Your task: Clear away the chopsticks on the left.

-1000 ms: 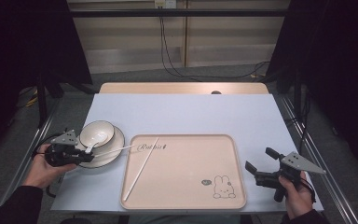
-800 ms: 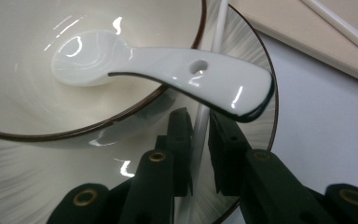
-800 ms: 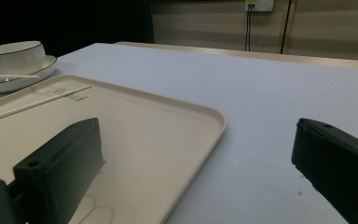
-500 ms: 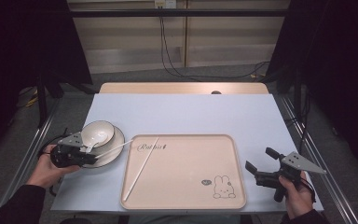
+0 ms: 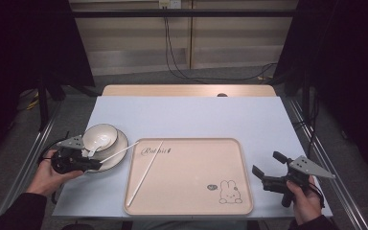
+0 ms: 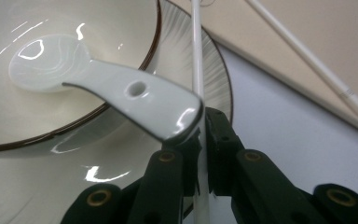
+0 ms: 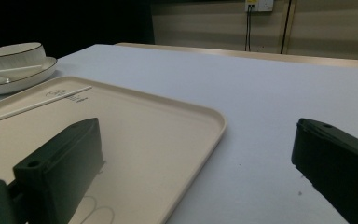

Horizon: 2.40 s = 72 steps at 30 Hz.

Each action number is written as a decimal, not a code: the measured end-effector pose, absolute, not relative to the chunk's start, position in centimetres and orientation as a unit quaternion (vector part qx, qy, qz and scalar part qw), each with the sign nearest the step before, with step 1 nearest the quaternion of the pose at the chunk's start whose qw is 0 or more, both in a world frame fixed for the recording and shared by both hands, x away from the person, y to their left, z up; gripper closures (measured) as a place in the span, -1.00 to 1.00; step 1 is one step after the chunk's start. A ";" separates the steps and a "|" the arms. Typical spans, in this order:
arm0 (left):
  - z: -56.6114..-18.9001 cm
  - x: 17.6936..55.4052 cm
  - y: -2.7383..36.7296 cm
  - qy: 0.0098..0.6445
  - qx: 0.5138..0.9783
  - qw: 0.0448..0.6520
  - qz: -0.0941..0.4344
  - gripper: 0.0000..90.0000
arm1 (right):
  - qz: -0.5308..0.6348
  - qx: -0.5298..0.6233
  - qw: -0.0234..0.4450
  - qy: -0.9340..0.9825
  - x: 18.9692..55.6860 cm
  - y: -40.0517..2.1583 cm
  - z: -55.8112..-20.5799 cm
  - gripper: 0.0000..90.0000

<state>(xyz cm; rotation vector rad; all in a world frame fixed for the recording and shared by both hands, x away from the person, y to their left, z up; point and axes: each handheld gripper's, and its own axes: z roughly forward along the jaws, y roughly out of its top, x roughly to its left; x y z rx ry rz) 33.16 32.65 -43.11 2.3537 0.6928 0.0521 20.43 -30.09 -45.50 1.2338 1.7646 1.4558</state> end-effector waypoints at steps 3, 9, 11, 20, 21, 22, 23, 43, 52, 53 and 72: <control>-43.0 32.9 32.4 0.268 0.902 0.338 0.018 0.88 | 0.540 0.457 0.268 0.654 20.4 -30.1 -45.5 -0.97; -42.7 32.2 31.6 0.281 0.894 0.348 0.012 0.88 | 0.540 0.456 0.270 0.654 20.4 -30.1 -45.5 -0.97; -42.6 32.0 31.3 0.285 0.891 0.355 0.009 0.88 | 0.539 0.454 0.273 0.655 20.4 -30.1 -45.5 -0.97; -41.9 30.9 29.3 0.304 0.878 0.370 -0.002 0.88 | 0.541 0.455 0.270 0.654 20.4 -30.1 -45.5 -0.97; -41.8 30.7 29.0 0.303 0.877 0.372 -0.003 0.88 | 0.540 0.454 0.272 0.654 20.4 -30.1 -45.5 -0.97; -41.7 30.5 28.7 0.301 0.877 0.374 -0.004 0.88 | 0.539 0.451 0.273 0.656 20.4 -30.1 -45.5 -0.97; -41.7 30.4 28.5 0.301 0.876 0.376 -0.005 0.88 | 0.540 0.451 0.273 0.656 20.4 -30.1 -45.4 -0.97; -41.4 29.3 24.1 0.309 0.865 0.395 -0.025 0.88 | 0.541 0.449 0.274 0.656 20.4 -30.1 -45.4 -0.97; -40.9 28.4 21.7 0.323 0.857 0.402 -0.013 0.88 | 0.542 0.447 0.274 0.657 20.4 -30.0 -45.4 -0.97; -40.8 28.4 21.5 0.328 0.854 0.403 -0.012 0.88 | 0.542 0.448 0.273 0.656 20.3 -30.0 -45.4 -0.97; -41.9 28.2 17.6 0.388 0.832 0.396 0.002 0.88 | 0.542 0.448 0.275 0.656 20.4 -30.0 -45.4 -0.97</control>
